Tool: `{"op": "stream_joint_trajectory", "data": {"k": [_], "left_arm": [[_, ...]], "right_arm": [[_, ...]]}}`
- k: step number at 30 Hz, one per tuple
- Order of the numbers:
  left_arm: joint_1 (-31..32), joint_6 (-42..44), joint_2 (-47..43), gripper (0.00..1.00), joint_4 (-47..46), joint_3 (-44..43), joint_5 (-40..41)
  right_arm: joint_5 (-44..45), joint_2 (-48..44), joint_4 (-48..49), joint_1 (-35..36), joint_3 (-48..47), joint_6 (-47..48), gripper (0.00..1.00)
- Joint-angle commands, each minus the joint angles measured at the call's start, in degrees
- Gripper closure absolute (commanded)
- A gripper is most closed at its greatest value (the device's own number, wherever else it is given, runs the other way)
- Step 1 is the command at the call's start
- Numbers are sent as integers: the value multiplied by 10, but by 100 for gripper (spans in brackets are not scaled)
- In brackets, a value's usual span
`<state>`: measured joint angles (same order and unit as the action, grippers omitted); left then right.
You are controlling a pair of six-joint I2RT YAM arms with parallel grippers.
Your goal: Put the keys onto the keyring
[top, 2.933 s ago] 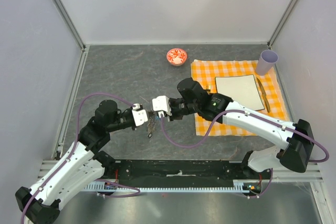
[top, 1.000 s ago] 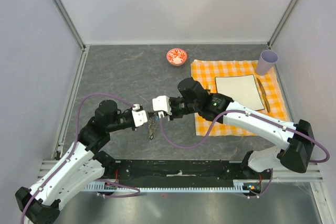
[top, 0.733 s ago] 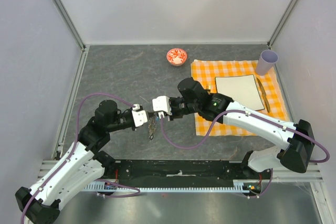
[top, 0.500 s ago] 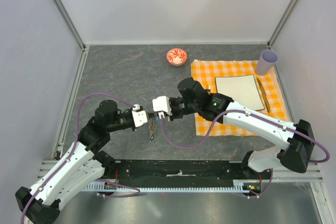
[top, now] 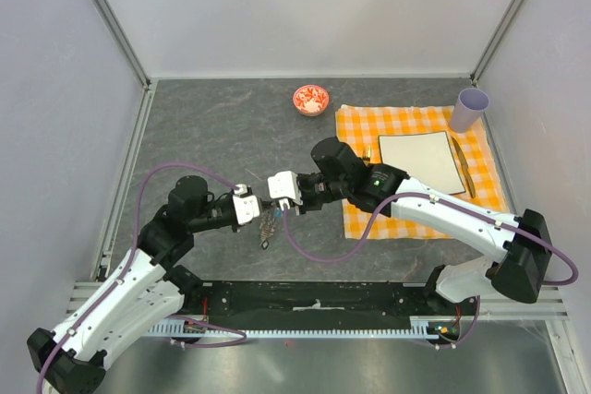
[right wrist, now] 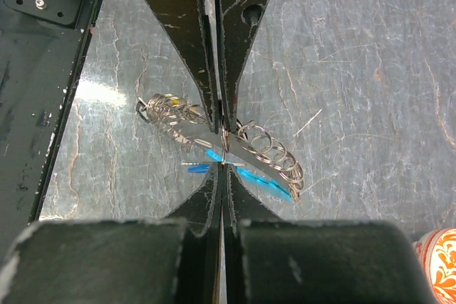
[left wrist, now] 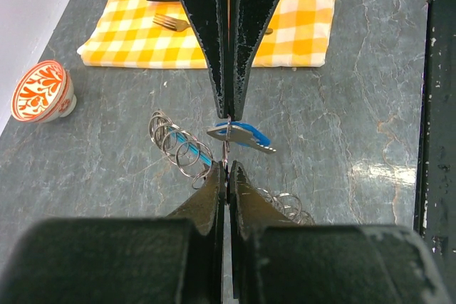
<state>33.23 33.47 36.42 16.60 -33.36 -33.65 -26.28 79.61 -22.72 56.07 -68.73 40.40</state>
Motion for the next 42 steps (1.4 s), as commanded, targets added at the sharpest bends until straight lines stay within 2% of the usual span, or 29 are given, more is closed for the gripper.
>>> {"op": "stream_joint_trajectory", "data": {"k": [1, 36, 42], "left_arm": [[0, 0, -4, 98, -39, -21, -32], [0, -24, -3, 98, -45, -28, -40], [0, -38, 0, 98, -45, -31, -16]], "right_arm": [[-30, 7, 4, 1, -30, 7, 100], [-1, 31, 7, 23, -45, 1, 100], [3, 22, 7, 26, -39, 10, 100]]}}
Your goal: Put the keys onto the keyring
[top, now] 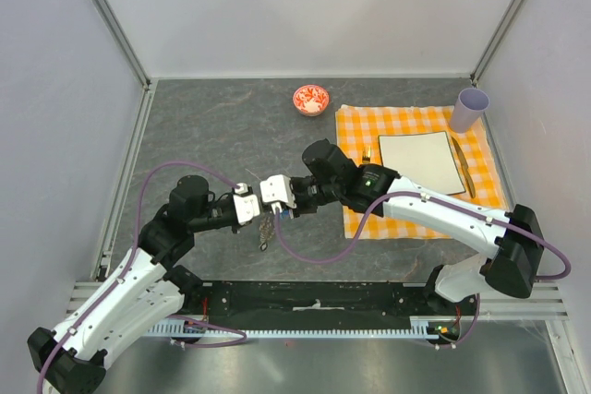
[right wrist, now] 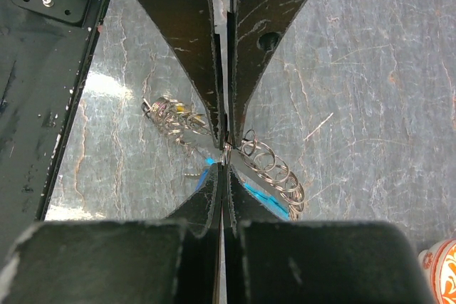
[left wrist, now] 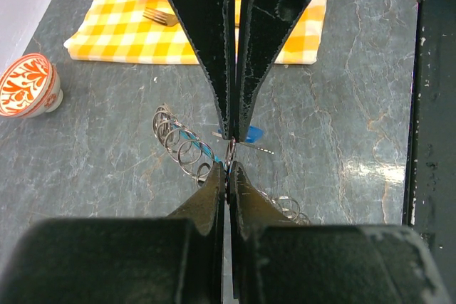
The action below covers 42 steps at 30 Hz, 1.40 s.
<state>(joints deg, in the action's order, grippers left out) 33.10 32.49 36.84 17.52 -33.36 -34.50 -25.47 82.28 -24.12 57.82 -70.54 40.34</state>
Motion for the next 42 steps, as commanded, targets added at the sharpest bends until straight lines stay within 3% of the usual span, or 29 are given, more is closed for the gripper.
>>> {"op": "stream_joint_trajectory", "data": {"k": [1, 22, 42], "left_arm": [[1, -31, -4, 98, -54, -33, -4], [-3, -83, 46, 98, -3, -92, -12], [-31, -115, 40, 98, -22, -92, -24]], "right_arm": [[-5, -7, 21, 10, -20, 13, 100], [89, -34, 14, 43, 13, 51, 100], [100, -15, -4, 43, 27, 55, 100]]}}
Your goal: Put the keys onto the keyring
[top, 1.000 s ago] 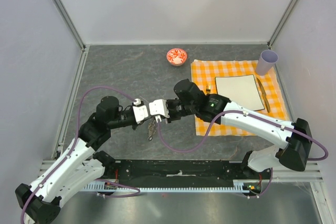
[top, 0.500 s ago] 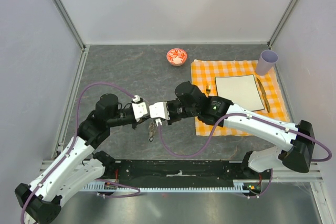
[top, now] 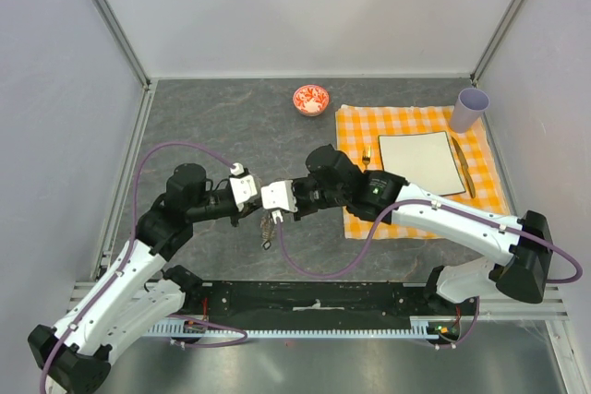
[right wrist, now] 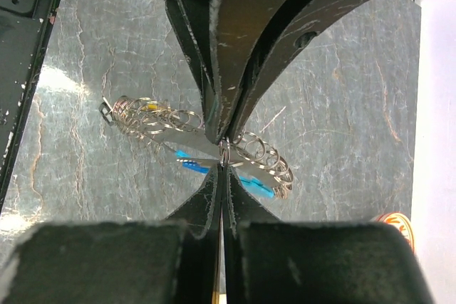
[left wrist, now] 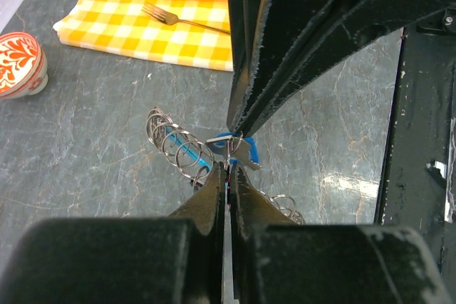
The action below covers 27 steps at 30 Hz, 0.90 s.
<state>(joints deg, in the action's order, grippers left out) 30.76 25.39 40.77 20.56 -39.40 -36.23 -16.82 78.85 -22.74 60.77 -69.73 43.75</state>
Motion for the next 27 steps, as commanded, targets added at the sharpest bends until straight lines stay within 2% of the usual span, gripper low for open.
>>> {"op": "stream_joint_trajectory", "data": {"k": [1, 18, 27], "left_arm": [[-10, -45, 2, 98, -54, -31, -13], [-34, -84, 0, 98, -78, -36, -51], [-35, -132, -15, 98, -138, -12, -53]], "right_arm": [[15, 19, -19, 15, 21, 20, 100], [28, 24, -17, 15, 26, 23, 100], [-9, -2, 55, 14, 61, -24, 100]]}}
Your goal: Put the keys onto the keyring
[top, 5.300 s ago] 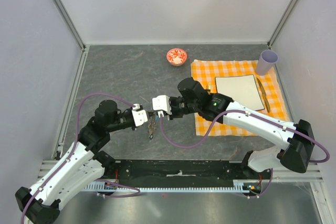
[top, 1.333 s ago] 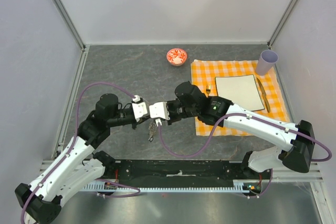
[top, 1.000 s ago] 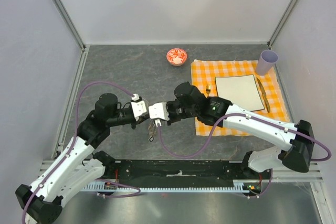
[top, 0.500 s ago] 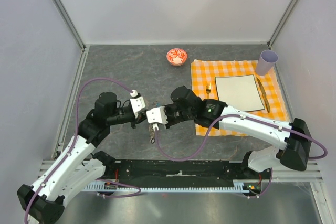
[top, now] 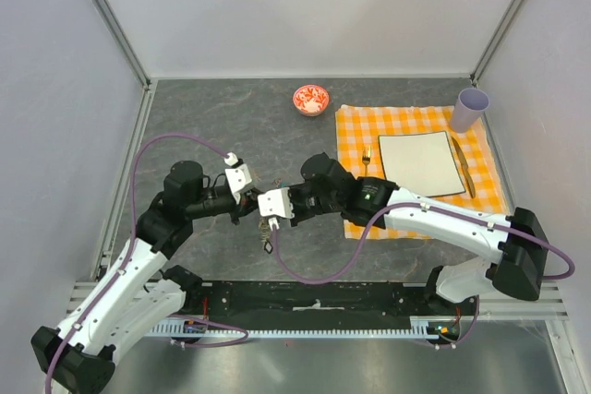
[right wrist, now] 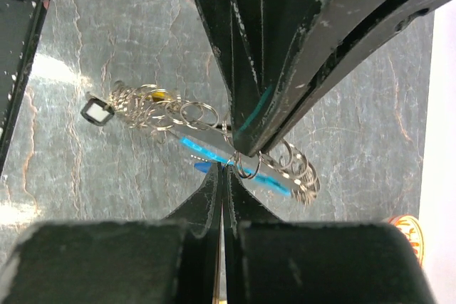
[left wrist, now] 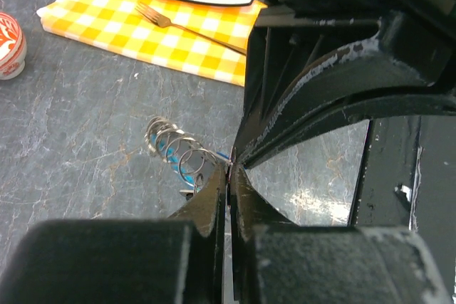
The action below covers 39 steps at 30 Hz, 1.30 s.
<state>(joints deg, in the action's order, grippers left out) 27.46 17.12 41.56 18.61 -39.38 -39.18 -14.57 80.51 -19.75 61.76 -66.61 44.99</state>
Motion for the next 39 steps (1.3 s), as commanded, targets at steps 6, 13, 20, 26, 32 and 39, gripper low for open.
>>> {"op": "stream_joint_trajectory", "data": {"k": [6, 13, 20, 26, 32, 39], "left_arm": [[-2, -113, -56, 98, -205, 39, -16], [-2, -118, -73, 98, -235, 66, -1], [-2, -120, -72, 98, -260, 81, -8], [-2, -133, -74, 98, -289, 91, -22], [-2, -140, -75, 98, -301, 95, -30], [-2, -146, -78, 98, -312, 98, -37]], "right_arm": [[-61, -52, 120, 0, 85, -97, 100], [-77, -97, 181, -52, 125, -207, 81], [-184, -144, 257, -137, 157, -307, 69], [-253, -138, 364, -156, 179, -358, 72], [-285, -109, 400, -158, 167, -373, 73], [-297, -93, 413, -157, 167, -381, 75]]}}
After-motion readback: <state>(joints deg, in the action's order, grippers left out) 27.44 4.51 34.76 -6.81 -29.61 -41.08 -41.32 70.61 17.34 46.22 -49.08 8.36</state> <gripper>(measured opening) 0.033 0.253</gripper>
